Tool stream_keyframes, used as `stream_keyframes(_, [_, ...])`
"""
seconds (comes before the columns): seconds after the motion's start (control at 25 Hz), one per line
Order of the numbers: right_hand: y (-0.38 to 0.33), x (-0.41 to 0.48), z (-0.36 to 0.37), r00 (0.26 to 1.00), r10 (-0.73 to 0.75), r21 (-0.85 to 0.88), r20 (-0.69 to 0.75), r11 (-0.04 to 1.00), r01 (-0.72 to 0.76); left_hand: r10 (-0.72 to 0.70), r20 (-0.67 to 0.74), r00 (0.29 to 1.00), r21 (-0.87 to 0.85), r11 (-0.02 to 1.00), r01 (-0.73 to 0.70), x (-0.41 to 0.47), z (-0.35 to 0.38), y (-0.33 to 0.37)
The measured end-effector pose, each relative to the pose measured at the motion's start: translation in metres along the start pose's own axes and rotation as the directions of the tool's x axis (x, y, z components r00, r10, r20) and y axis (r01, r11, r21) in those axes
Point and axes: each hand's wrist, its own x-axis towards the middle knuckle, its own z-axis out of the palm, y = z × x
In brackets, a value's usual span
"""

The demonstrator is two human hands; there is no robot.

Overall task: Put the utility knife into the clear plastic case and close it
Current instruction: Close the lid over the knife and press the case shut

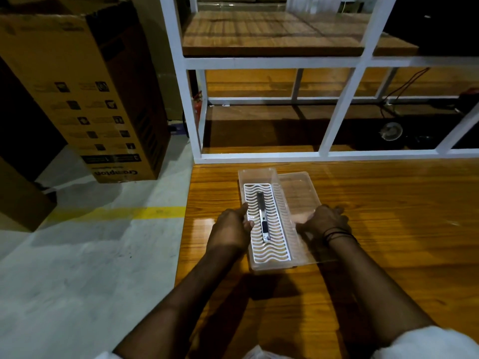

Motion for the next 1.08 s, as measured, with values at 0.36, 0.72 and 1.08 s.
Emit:
stream_keyframes(0.36, [-0.005,-0.013,-0.013,0.992,-0.119,0.175,-0.045,0.977,0.125,0.004,0.068,0.998,-0.078,0.997,0.001,-0.002,-0.007,-0.002])
stream_keyframes(0.72, [-0.026,-0.025,-0.062,0.9,-0.432,0.454,-0.052,0.793,0.407,-0.132,0.025,0.991,-0.033,0.991,0.132,0.0,-0.003,0.009])
stream_keyframes(1.08, [-0.021,-0.032,-0.015,0.828,-0.561,0.55,-0.016,0.687,0.475,-0.24,-0.018,0.971,-0.141,0.962,0.235,-0.008,0.0,0.021])
